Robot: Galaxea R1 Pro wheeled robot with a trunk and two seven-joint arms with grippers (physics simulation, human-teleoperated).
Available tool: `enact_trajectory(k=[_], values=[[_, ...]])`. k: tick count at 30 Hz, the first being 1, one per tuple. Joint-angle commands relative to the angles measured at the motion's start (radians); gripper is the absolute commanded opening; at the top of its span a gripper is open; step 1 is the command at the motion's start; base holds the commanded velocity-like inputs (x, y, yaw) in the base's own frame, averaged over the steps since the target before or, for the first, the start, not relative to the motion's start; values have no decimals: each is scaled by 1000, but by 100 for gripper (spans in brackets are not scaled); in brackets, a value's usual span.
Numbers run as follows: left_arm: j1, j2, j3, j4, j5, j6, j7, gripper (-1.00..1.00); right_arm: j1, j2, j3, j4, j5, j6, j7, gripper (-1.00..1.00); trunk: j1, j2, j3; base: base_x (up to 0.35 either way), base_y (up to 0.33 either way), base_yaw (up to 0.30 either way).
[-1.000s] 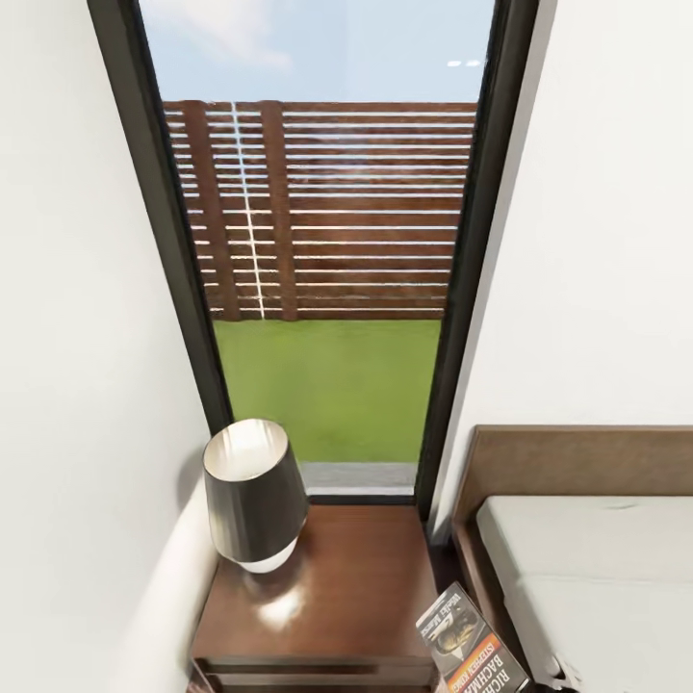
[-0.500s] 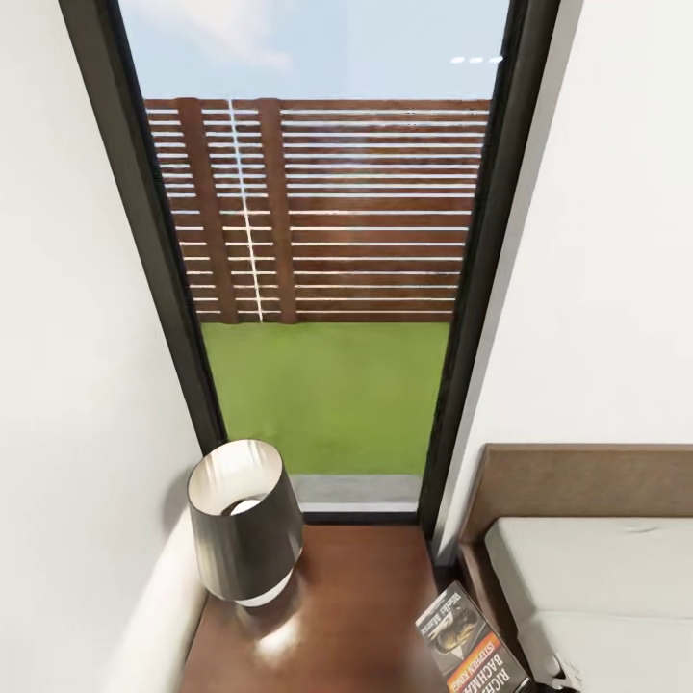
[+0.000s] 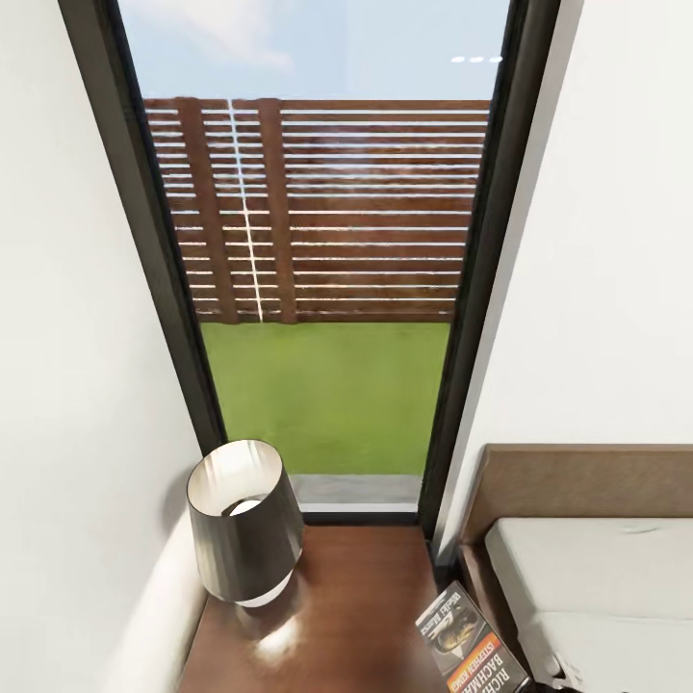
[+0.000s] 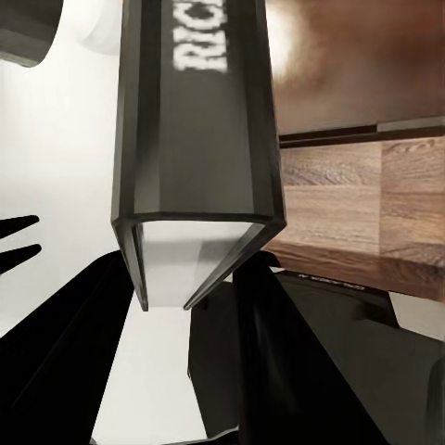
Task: In the bedroom, move the book from the bed onto either nightstand, and place the two sandals side by side next to the bed.
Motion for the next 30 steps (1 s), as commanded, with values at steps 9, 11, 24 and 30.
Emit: enact_trajectory(k=[9, 11, 24, 30], values=[[-1, 1, 9, 1, -11, -5, -4, 100, -1, 1, -8, -5, 8, 13, 9, -100, 1, -2, -2, 0, 0, 0], [-1, 2, 9, 1, -11, -5, -5, 100, -1, 0, -6, -11, 7, 23, 14, -100, 1, -2, -2, 0, 0, 0], [-1, 2, 8, -1, -9, -47, -14, 100, -17, 242, -1, -143, 6, 334, 7, -100, 1, -2, -2, 0, 0, 0], [-1, 17, 15, -30, -4, -67, -253, 100, -17, 342, 0, -347, -15, 431, 8, -100, 1, -2, -2, 0, 0, 0]])
